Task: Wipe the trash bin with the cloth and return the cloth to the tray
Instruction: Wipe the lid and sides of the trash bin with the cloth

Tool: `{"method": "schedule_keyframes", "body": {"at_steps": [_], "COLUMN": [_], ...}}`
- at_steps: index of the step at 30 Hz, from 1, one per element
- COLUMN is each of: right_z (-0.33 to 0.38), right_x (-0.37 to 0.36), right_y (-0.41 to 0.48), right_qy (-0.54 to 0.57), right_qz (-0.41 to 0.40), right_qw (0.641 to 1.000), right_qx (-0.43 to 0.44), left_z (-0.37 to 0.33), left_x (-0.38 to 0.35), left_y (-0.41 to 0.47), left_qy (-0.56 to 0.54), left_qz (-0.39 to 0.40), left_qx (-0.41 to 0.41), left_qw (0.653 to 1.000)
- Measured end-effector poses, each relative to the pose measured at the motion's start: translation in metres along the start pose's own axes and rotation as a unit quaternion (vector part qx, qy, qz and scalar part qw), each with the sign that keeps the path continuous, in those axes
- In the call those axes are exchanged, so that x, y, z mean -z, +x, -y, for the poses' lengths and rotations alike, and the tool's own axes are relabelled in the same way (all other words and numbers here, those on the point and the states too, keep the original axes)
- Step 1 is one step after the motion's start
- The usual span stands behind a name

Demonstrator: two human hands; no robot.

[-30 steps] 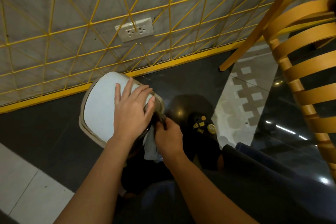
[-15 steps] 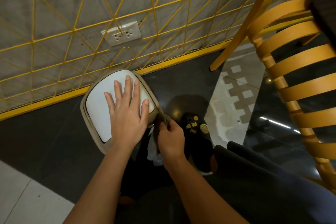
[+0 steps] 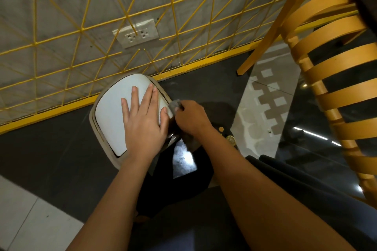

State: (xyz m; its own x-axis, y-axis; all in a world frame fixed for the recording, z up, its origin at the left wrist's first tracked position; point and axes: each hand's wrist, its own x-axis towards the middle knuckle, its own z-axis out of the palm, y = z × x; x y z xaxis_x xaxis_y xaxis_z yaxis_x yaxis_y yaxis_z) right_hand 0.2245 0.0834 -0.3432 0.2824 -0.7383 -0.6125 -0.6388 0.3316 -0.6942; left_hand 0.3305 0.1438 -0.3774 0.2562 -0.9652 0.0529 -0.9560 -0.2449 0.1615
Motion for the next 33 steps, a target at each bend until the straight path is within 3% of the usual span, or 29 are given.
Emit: {"method": "schedule_keyframes", "body": {"at_steps": [7, 12, 16, 21, 28, 31, 33], "right_z": [-0.024, -0.015, -0.025, -0.052, -0.057, -0.045, -0.036], "right_x": [-0.009, -0.009, -0.014, -0.036, -0.052, -0.057, -0.063], "right_y": [-0.014, -0.006, -0.003, -0.019, -0.043, -0.047, -0.051], "right_qy": [0.006, 0.026, 0.117, 0.224, 0.240, 0.286, 0.257], "right_qz": [-0.005, -0.014, 0.015, -0.048, -0.145, -0.091, -0.074], "right_qw": [0.999, 0.999, 0.993, 0.972, 0.959, 0.954, 0.963], "right_qx": [-0.036, 0.014, 0.018, -0.061, -0.027, -0.023, 0.009], "left_z": [-0.001, 0.001, 0.011, 0.036, 0.031, 0.028, 0.027], "left_x": [-0.001, 0.000, 0.005, 0.016, 0.020, 0.016, 0.013], "left_y": [0.000, -0.001, -0.006, -0.020, -0.025, -0.025, -0.025], "left_qy": [0.005, 0.005, -0.007, -0.074, -0.090, -0.077, -0.068], "left_qz": [0.000, 0.009, 0.027, 0.045, 0.015, 0.013, 0.015], "left_qx": [0.007, -0.006, -0.034, -0.108, 0.008, 0.030, 0.031], "left_qw": [1.000, 1.000, 0.999, 0.990, 0.996, 0.996, 0.997]}}
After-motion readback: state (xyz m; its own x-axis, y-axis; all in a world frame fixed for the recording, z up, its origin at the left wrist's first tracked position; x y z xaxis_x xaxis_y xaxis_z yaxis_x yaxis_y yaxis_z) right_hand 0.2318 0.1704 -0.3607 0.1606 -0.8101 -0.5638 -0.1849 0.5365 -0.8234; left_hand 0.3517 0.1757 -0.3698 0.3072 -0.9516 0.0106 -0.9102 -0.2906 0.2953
